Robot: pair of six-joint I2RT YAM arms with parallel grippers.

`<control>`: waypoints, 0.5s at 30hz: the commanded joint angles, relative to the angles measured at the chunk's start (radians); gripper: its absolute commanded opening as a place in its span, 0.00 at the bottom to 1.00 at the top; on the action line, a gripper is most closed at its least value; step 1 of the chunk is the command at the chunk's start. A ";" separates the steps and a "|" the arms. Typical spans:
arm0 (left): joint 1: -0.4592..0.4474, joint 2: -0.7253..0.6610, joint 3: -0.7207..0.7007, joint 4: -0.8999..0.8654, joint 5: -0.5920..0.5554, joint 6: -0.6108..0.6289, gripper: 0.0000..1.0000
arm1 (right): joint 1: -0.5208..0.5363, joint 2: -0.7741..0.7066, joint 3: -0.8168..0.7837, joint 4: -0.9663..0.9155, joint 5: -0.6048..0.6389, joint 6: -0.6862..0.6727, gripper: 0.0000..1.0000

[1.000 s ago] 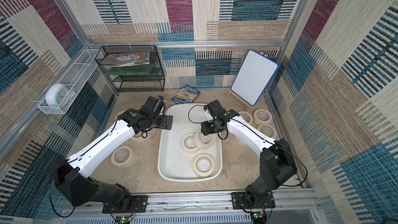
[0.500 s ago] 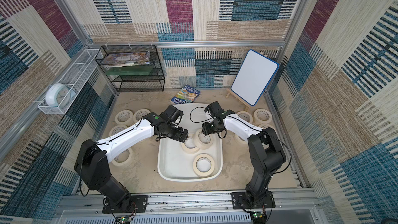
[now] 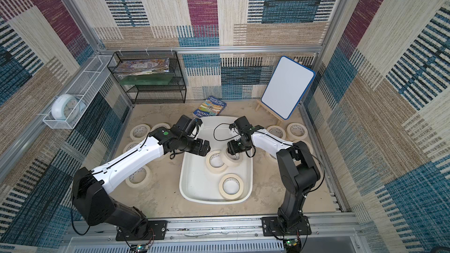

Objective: Take out the art tape in the storage box
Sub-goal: Pick up the art tape from the storage box.

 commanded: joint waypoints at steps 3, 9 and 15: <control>0.008 -0.013 -0.002 0.017 -0.016 -0.003 0.96 | 0.008 -0.022 0.017 -0.161 0.031 -0.008 0.66; 0.010 -0.026 -0.014 0.018 -0.023 -0.001 0.96 | 0.018 0.006 0.023 -0.175 0.044 -0.019 0.67; 0.011 -0.035 -0.017 0.023 -0.024 0.002 0.96 | 0.019 0.097 0.054 -0.157 0.098 -0.025 0.67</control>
